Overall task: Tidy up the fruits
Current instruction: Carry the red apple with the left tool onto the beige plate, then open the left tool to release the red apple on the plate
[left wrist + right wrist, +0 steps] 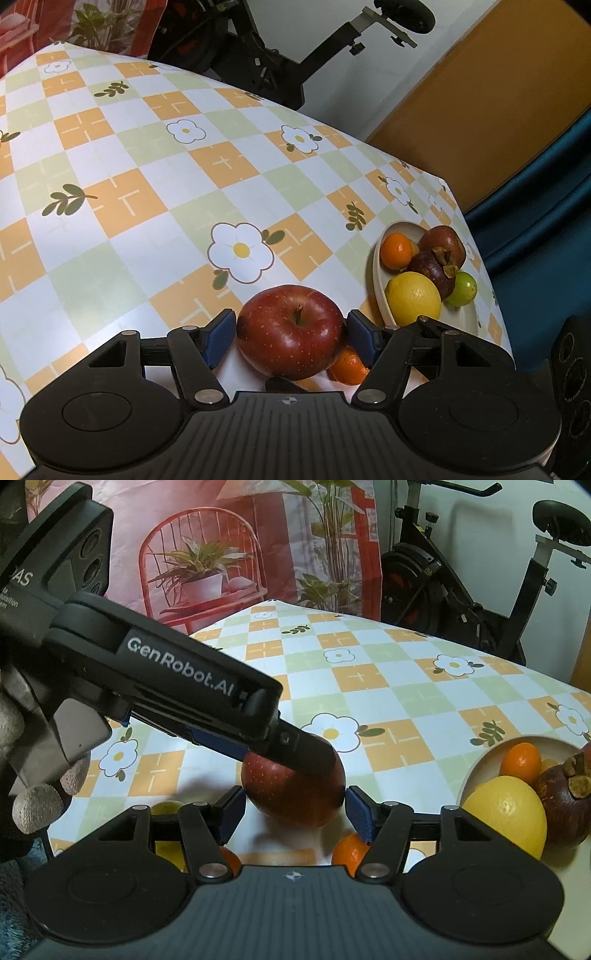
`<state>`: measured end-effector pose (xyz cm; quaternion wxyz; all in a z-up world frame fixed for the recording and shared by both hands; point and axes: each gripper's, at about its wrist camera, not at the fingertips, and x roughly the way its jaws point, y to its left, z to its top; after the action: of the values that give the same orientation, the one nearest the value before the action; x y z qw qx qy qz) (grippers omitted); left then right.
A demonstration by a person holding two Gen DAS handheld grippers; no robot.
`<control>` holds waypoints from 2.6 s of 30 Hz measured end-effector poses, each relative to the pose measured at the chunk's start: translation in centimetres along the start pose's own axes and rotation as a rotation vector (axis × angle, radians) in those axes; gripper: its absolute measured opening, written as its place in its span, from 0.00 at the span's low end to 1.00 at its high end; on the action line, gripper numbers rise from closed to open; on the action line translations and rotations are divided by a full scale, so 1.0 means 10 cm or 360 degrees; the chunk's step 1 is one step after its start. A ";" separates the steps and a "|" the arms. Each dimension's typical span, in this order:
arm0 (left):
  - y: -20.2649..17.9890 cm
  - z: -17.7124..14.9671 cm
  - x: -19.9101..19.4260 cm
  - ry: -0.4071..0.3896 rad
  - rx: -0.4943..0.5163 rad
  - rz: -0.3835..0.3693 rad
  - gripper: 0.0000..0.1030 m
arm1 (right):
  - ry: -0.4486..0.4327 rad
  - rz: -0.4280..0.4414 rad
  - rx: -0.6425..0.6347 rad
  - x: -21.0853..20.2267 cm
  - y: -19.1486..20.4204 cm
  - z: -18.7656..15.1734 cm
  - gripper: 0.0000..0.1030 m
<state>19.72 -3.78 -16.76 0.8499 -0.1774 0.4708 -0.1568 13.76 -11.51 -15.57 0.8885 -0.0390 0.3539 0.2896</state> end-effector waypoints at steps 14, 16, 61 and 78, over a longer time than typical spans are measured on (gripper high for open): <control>-0.02 -0.03 -0.14 -0.0067 -0.0023 -0.0018 0.66 | -0.0066 0.0017 0.0022 -0.04 0.01 -0.04 0.62; -0.05 -0.02 -0.18 -0.0085 -0.0015 -0.0030 0.66 | -0.0101 0.0013 0.0020 -0.09 0.03 -0.03 0.62; -2.02 -0.08 0.92 0.0206 0.0717 -0.0214 0.64 | -0.0372 -0.0457 0.0537 -1.37 -1.16 -0.82 0.62; -2.02 -0.02 1.00 0.0170 0.0731 -0.0184 0.62 | -0.0269 -0.0550 0.0452 -1.12 -1.22 -0.81 0.62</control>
<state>22.62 -26.07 -15.24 0.8313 0.0023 0.4564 -0.3172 8.96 -29.32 -15.97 0.9479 0.0507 0.3036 0.0827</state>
